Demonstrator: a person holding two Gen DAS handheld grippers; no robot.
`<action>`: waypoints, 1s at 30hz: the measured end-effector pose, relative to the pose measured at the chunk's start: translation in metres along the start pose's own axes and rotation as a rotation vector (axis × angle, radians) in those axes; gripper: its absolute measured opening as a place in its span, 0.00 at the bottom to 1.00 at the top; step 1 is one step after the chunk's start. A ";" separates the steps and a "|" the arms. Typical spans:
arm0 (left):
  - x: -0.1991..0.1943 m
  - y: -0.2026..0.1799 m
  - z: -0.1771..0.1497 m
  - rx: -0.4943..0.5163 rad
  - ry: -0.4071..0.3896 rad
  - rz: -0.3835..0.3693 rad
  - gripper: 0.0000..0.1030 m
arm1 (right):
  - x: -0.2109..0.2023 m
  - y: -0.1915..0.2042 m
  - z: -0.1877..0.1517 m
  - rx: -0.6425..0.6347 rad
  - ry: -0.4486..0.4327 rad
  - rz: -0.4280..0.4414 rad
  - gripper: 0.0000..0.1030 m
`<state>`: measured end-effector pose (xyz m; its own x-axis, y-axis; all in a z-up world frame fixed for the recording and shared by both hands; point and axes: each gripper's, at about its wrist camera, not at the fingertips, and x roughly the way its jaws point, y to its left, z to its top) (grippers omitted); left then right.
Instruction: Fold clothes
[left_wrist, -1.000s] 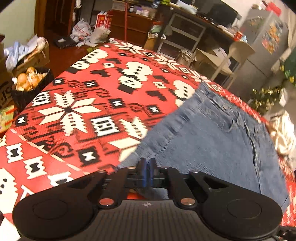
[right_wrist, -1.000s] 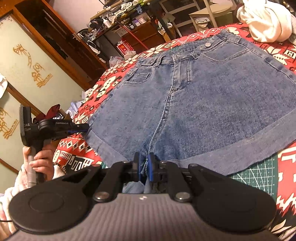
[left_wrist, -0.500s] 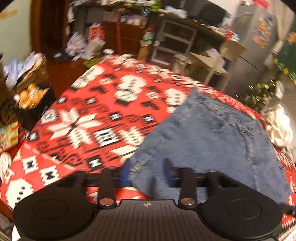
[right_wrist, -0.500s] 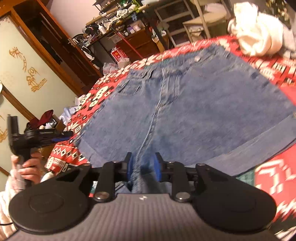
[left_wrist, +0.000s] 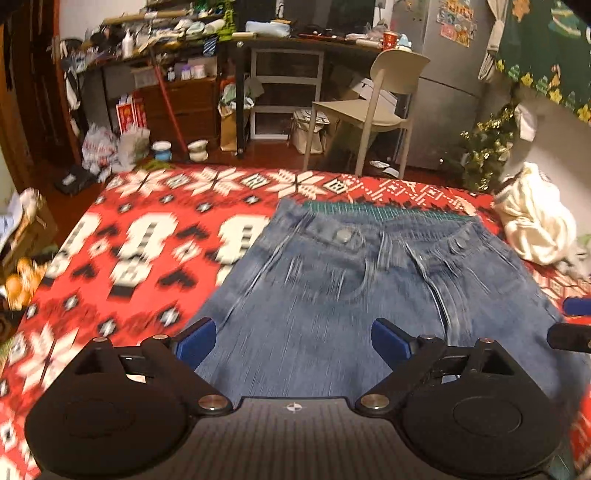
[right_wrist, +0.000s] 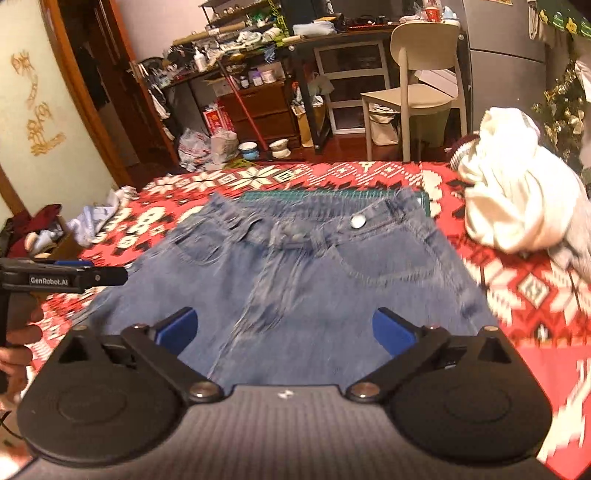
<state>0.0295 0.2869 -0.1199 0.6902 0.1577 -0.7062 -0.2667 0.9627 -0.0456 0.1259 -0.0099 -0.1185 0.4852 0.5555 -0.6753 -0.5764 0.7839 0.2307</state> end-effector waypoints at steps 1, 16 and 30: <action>0.009 -0.005 0.006 0.010 -0.003 -0.002 0.89 | 0.009 -0.002 0.007 -0.009 0.008 -0.025 0.99; 0.090 -0.020 0.051 0.014 0.256 -0.168 0.88 | 0.103 -0.013 0.052 -0.047 0.167 -0.189 0.99; 0.101 -0.044 0.028 0.155 0.264 -0.002 1.00 | 0.133 -0.010 0.021 -0.062 0.173 -0.304 0.99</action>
<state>0.1297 0.2662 -0.1696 0.4864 0.1123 -0.8665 -0.1451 0.9883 0.0467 0.2107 0.0619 -0.1959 0.5250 0.2398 -0.8166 -0.4642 0.8849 -0.0386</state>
